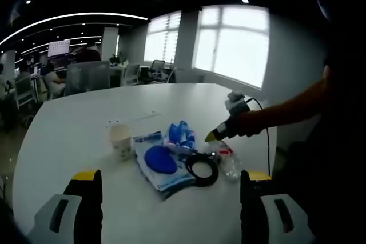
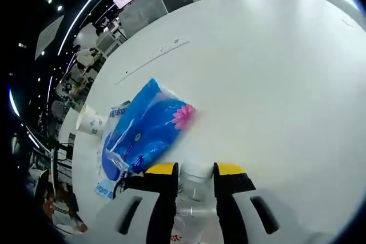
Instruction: Arrange the tabletop items into an orderly group along one side of the table until the central work area is clear of visible clutter.
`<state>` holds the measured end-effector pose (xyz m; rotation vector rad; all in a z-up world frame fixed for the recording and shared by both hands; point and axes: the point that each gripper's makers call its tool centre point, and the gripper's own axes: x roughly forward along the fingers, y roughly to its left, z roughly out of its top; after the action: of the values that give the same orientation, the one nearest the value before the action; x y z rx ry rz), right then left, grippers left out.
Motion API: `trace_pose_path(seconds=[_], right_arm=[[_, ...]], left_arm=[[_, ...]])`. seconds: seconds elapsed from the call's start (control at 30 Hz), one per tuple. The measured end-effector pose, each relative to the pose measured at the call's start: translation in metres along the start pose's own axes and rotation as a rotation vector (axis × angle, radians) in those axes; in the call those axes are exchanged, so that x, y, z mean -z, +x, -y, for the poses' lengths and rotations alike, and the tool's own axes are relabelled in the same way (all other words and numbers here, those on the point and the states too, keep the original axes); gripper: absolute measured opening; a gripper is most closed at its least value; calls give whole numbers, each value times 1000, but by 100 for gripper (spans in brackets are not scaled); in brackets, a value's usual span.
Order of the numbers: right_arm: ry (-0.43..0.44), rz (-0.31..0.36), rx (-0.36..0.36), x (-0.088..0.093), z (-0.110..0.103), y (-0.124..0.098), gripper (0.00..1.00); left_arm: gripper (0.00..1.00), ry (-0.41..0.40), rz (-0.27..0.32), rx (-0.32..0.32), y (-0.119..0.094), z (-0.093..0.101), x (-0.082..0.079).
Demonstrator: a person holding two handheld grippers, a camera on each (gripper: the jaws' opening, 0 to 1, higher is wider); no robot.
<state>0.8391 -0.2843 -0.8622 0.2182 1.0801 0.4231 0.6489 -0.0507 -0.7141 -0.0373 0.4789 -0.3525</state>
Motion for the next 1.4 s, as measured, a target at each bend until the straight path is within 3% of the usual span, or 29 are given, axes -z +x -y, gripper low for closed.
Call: trace_pose_path(seconds=[0.37, 1.1, 1.4], right_arm=[[-22, 79, -34, -6, -11, -22, 18], [-266, 263, -139, -30, -55, -68, 17], [-353, 315, -164, -30, -66, -91, 17]], left_arm=[[99, 14, 7, 12, 1, 2, -5], [99, 43, 13, 51, 5, 17, -12], [99, 49, 15, 60, 6, 22, -13]])
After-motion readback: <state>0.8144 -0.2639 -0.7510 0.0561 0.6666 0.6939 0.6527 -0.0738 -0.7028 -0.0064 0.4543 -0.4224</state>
